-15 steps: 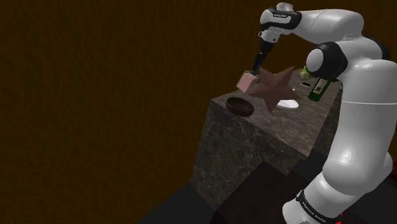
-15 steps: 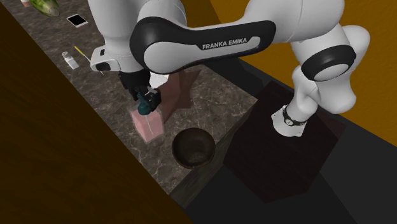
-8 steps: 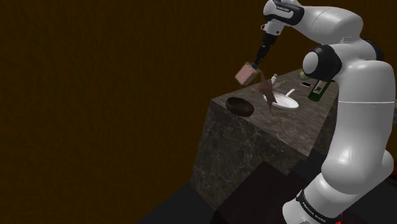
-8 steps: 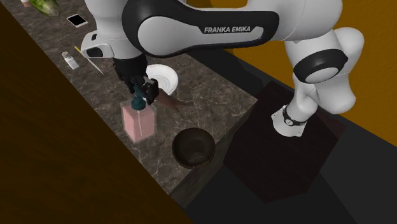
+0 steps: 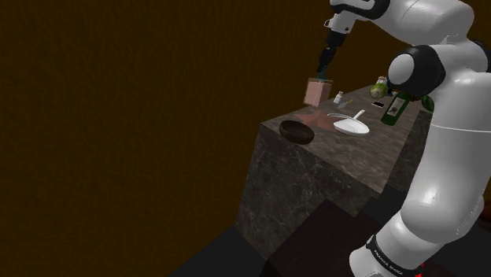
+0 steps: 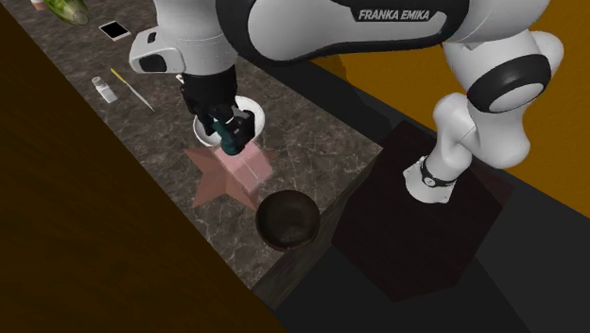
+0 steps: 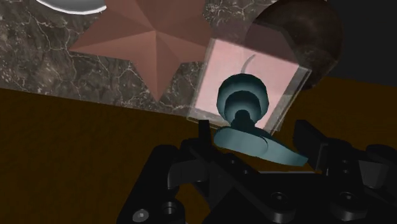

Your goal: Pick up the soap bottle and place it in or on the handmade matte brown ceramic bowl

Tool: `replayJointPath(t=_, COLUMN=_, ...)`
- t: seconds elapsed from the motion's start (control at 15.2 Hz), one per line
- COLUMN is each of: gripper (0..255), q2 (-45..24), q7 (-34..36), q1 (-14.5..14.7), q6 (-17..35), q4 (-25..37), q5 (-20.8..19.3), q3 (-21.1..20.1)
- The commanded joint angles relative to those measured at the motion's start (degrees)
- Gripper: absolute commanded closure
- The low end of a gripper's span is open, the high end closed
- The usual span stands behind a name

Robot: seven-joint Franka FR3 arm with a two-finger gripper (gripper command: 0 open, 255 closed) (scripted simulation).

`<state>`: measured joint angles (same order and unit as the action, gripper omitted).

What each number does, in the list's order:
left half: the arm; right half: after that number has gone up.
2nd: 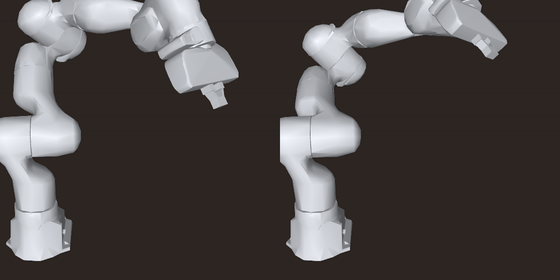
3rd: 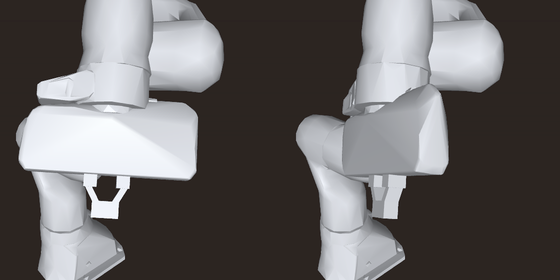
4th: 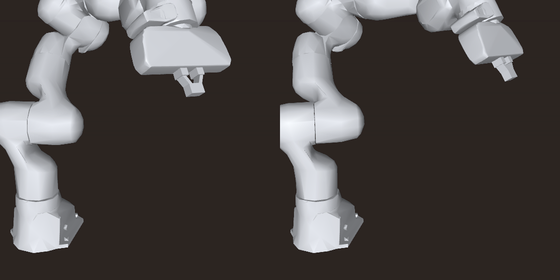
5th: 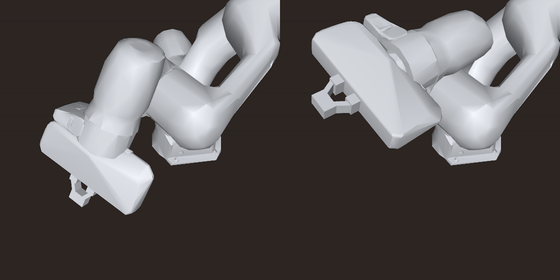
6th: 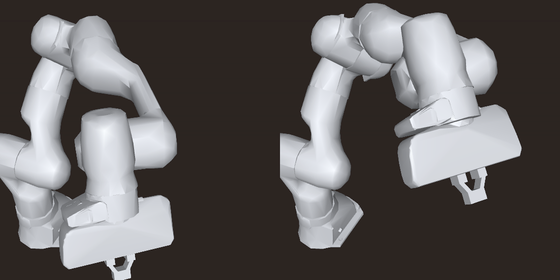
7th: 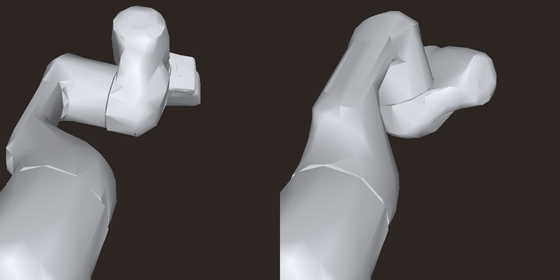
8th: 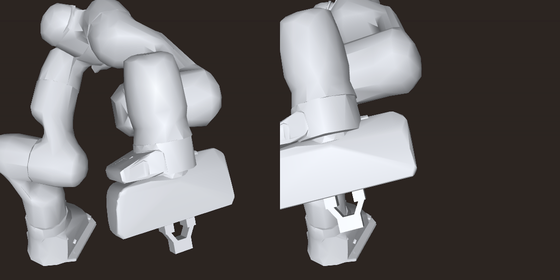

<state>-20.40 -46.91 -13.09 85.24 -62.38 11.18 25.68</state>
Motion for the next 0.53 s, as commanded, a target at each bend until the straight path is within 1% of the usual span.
replayJointPath(t=0.0, gripper=255, q2=4.6, q7=2.1, q1=3.0, q6=0.9, q4=-5.1, q5=-2.2, q3=-0.1)
replayJointPath(t=0.2, gripper=255, q2=10.1, q7=5.5, q1=6.4, q6=0.8, q4=-9.8, q5=-4.9, q3=-1.1)
replayJointPath(t=0.46, gripper=255, q2=16.5, q7=10.5, q1=10.1, q6=-0.4, q4=-14.3, q5=-8.1, q3=-3.0)
